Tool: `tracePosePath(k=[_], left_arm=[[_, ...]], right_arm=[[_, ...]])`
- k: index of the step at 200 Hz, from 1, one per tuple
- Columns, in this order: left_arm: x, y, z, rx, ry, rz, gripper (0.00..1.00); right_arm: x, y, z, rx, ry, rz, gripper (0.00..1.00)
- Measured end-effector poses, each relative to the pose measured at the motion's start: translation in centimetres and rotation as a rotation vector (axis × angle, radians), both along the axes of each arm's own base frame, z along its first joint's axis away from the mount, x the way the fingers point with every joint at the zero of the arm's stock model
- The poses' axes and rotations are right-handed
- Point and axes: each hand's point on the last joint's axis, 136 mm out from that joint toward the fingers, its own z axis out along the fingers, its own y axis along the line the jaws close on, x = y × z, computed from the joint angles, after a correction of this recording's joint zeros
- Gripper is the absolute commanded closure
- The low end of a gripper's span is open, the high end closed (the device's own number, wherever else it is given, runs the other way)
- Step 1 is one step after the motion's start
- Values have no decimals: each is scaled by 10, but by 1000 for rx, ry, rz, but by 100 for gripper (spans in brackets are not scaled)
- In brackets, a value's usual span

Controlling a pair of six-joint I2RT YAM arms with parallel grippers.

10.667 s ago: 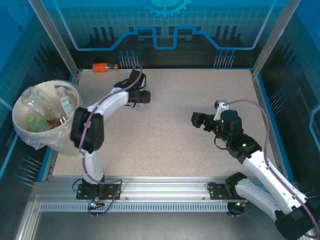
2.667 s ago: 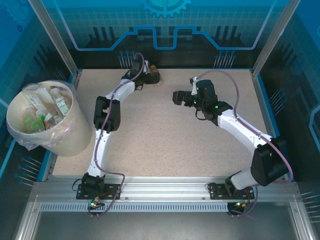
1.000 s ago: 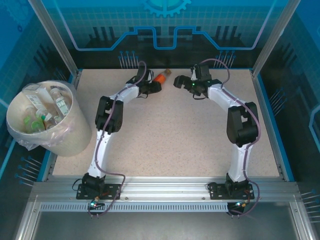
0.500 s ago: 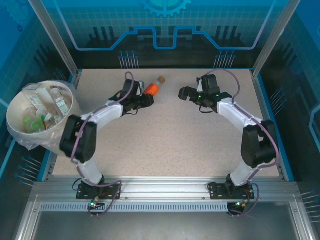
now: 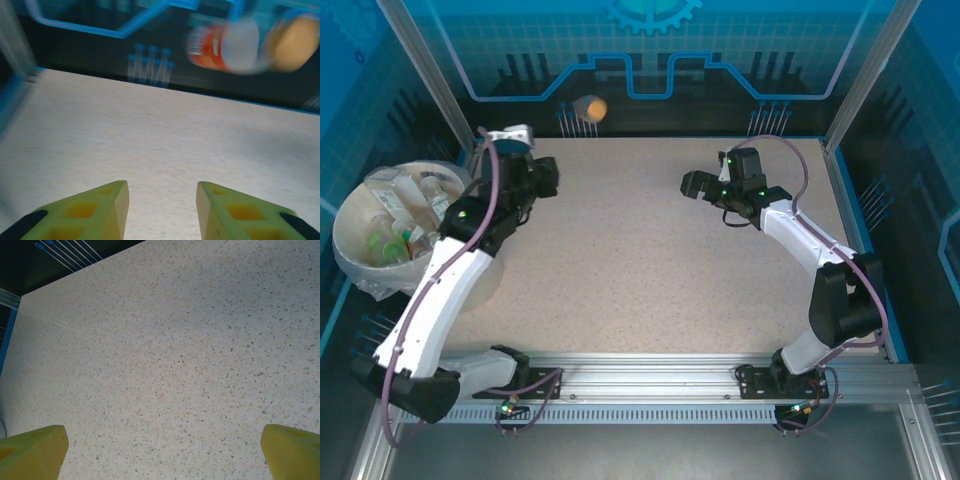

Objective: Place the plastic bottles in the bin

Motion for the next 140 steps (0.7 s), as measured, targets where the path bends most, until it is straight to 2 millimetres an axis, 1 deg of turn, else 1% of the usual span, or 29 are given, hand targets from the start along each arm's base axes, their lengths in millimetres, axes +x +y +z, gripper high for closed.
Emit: tracePosePath(k=[15, 30, 36, 44, 45, 49, 64, 72, 80, 97, 111, 122, 140], left_arm=[[-17, 38, 12, 52, 2, 122, 60], [-34, 72, 17, 79, 11, 233, 59], [-40, 80, 16, 84, 20, 257, 56], [-45, 83, 14, 84, 33, 265, 49], [-46, 83, 13, 83, 37, 259, 47], [-46, 81, 11, 72, 43, 247, 43], [-42, 62, 2, 18, 65, 152, 39], [-38, 49, -7, -12, 84, 91, 35], [-35, 34, -18, -44, 106, 27, 28], [-26, 4, -43, -126, 142, -78, 16], [-18, -13, -60, -200, 160, -121, 9], [-8, -25, -73, -256, 166, -147, 2], [11, -47, -90, -347, 172, -184, 1]], right_arm=[[0, 0, 0, 1, 0, 2, 0], [0, 1, 0, 2, 1, 3, 0], [0, 1, 0, 2, 0, 3, 0], [0, 1, 0, 0, 0, 4, 0], [0, 1, 0, 0, 0, 4, 0], [0, 1, 0, 0, 0, 5, 0], [0, 1, -2, -1, 2, 5, 0], [1, 2, -3, -1, 2, 11, 0], [3, 4, -7, -1, 4, 23, 0], [9, 9, -18, -10, 15, 50, 0], [21, 15, -26, -19, 22, 76, 0], [31, 20, -31, -26, 22, 95, 0], [47, 31, -30, -23, 4, 115, 0]])
